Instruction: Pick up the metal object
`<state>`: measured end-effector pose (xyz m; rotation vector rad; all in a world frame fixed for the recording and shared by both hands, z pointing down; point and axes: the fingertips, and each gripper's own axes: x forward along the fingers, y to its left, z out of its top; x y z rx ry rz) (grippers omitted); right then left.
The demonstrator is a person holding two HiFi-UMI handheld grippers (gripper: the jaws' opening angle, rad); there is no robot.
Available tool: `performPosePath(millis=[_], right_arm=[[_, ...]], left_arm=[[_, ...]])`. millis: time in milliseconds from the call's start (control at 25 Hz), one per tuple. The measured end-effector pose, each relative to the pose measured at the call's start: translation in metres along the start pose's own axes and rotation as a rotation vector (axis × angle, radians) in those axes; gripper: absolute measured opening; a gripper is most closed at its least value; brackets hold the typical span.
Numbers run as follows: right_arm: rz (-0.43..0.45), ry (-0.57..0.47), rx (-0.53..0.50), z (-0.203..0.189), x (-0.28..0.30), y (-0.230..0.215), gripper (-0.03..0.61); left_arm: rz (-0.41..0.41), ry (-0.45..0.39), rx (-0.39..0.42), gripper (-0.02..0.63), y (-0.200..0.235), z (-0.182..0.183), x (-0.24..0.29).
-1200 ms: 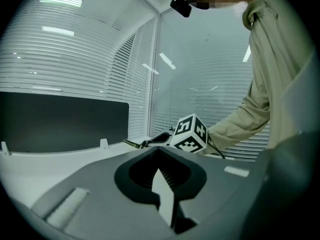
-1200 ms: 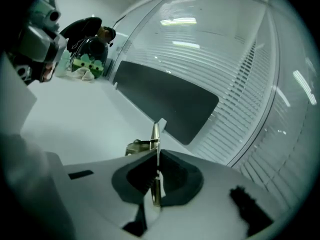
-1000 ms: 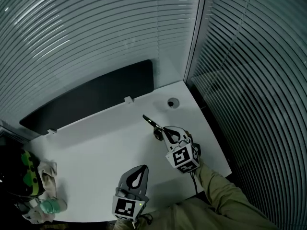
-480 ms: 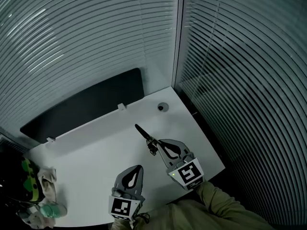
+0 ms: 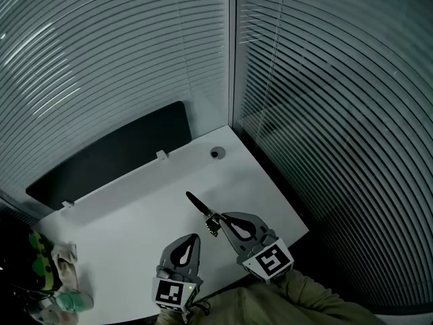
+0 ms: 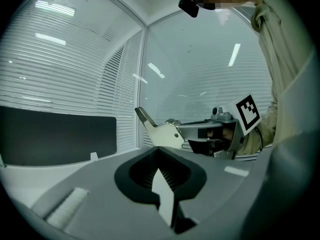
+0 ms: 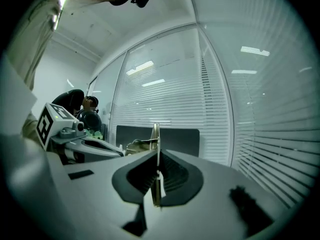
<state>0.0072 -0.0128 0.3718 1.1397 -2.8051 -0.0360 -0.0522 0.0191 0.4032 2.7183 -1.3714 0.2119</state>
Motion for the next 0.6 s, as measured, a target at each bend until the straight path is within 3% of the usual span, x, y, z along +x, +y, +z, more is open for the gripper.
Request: performPosePath(millis=[600], right_arm=[[-0.014, 0.004, 0.025, -0.006, -0.032, 0.020, 0.008]], left_arm=[[-0.015, -0.021, 0.037, 0.006, -0.019, 0.001, -0.017]])
